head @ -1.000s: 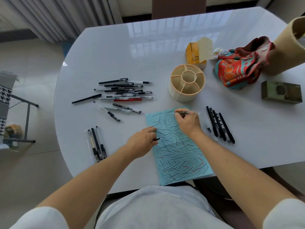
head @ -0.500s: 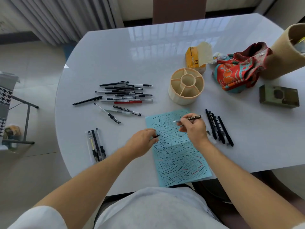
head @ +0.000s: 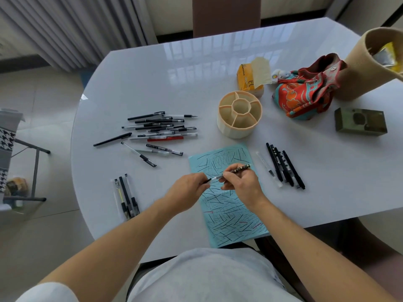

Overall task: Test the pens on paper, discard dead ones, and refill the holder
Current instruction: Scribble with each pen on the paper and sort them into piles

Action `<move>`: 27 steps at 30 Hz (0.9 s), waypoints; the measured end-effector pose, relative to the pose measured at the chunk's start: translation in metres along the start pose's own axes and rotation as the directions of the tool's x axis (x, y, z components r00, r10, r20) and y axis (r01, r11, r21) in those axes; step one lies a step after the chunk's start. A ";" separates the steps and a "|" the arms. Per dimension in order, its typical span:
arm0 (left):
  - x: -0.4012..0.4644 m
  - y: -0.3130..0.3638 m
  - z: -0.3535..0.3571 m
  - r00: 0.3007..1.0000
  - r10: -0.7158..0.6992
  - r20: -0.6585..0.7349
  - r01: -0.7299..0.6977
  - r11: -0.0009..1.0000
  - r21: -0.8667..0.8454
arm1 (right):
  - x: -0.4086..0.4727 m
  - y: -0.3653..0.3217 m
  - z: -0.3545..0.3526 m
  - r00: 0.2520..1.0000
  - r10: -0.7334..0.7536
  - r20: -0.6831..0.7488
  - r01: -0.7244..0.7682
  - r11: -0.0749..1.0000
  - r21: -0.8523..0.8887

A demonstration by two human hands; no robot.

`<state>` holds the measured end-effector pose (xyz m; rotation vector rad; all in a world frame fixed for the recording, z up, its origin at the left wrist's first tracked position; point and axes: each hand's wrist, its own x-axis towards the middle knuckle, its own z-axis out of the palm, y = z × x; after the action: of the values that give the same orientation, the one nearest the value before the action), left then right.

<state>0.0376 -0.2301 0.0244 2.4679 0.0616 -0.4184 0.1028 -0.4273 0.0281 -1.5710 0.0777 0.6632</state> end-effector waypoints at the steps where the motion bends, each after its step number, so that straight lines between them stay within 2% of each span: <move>1: 0.000 0.001 -0.001 1.000 -0.004 -0.002 0.004 1.000 -0.001 | 0.000 -0.001 -0.001 1.000 -0.002 -0.010 0.002 1.000 0.012; 4: -0.001 0.005 -0.002 1.000 -0.007 -0.002 0.007 1.000 -0.004 | 0.000 -0.002 -0.003 1.000 -0.004 -0.019 0.004 1.000 0.014; 17: 0.002 0.021 0.002 0.998 0.051 0.029 -0.050 0.998 -0.042 | 0.003 0.002 -0.007 0.998 0.043 0.035 -0.037 0.986 -0.162; 20: 0.006 0.019 0.008 0.998 0.053 0.020 -0.052 0.998 -0.018 | 0.017 -0.006 -0.022 0.996 0.082 -0.022 -0.085 0.965 -0.247; 21: 0.007 0.015 0.010 0.999 0.044 0.014 -0.044 0.999 0.001 | 0.024 -0.009 -0.031 0.995 0.085 -0.058 -0.101 0.921 -0.377; 22: 0.007 0.010 0.012 0.999 0.041 0.007 -0.042 0.999 0.026 | 0.031 -0.012 -0.042 0.993 0.076 -0.085 -0.111 0.825 -0.554; 24: 0.004 -0.001 0.014 0.998 0.062 0.010 -0.063 0.991 0.116 | 0.041 -0.012 -0.062 0.993 0.053 -0.108 -0.120 0.529 -0.840; 25: 0.002 -0.007 0.016 0.997 0.075 0.020 -0.077 0.982 0.172 | 0.044 -0.010 -0.071 0.993 0.049 -0.109 -0.120 0.413 -0.903; 27: -0.002 -0.017 0.021 0.995 0.083 0.046 -0.092 0.965 0.244 | 0.047 -0.004 -0.083 0.993 0.038 -0.108 -0.114 0.284 -0.952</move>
<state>0.0277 -0.2289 -0.0002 2.6939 -0.1214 -0.4545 0.1732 -0.4884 0.0078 -2.8274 -0.2758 0.7811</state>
